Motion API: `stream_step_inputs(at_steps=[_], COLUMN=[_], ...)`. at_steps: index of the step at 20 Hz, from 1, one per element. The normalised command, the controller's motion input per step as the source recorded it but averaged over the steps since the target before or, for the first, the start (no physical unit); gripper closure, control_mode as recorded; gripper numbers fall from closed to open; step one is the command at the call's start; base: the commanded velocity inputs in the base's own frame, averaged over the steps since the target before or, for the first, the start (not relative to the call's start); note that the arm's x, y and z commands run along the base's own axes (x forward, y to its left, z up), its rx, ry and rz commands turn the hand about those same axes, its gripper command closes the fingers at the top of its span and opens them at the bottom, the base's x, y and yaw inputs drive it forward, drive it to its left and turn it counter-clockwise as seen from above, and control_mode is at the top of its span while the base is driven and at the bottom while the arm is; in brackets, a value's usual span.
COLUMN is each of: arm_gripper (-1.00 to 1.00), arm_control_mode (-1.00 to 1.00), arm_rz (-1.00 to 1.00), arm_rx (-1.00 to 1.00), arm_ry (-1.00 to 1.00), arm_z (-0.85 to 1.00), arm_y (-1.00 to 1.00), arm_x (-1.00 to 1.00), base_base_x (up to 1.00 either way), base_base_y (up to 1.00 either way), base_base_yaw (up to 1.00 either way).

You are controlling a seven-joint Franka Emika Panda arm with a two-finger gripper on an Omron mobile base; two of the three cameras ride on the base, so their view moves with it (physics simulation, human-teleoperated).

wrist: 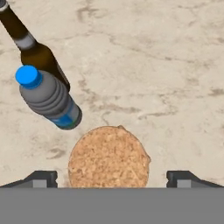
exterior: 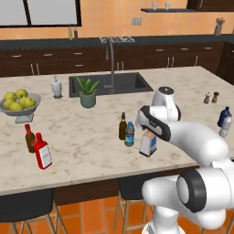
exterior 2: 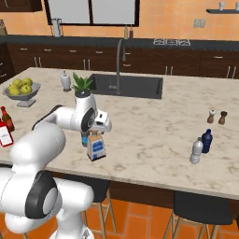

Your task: Move the plastic bottles in the middle to the plastics group, and the glass bottles in the middle to the glass group.

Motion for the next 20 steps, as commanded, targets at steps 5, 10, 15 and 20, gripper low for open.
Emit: stream_step_inputs(at_steps=[5, 10, 15, 20], arm_gripper=[-1.00, 1.00, 1.00, 1.00], arm_control_mode=[-1.00, -1.00, -1.00, -1.00], arm_rz=[0.01, 0.08, 0.14, 0.04], arm_rx=[0.00, -0.03, -0.01, 0.00], arm_ry=[0.00, -0.04, -0.11, -0.04], arm_z=[-0.36, -0.31, -0.19, 0.07], arm_y=[0.00, 0.00, -0.01, 0.04], arm_x=[0.15, -0.02, -0.32, -0.65], base_base_x=[0.00, 0.00, 0.00, 0.00], base_base_y=[0.00, 0.00, 0.00, 0.00], base_base_yaw=[0.00, 0.00, 0.00, 0.00])
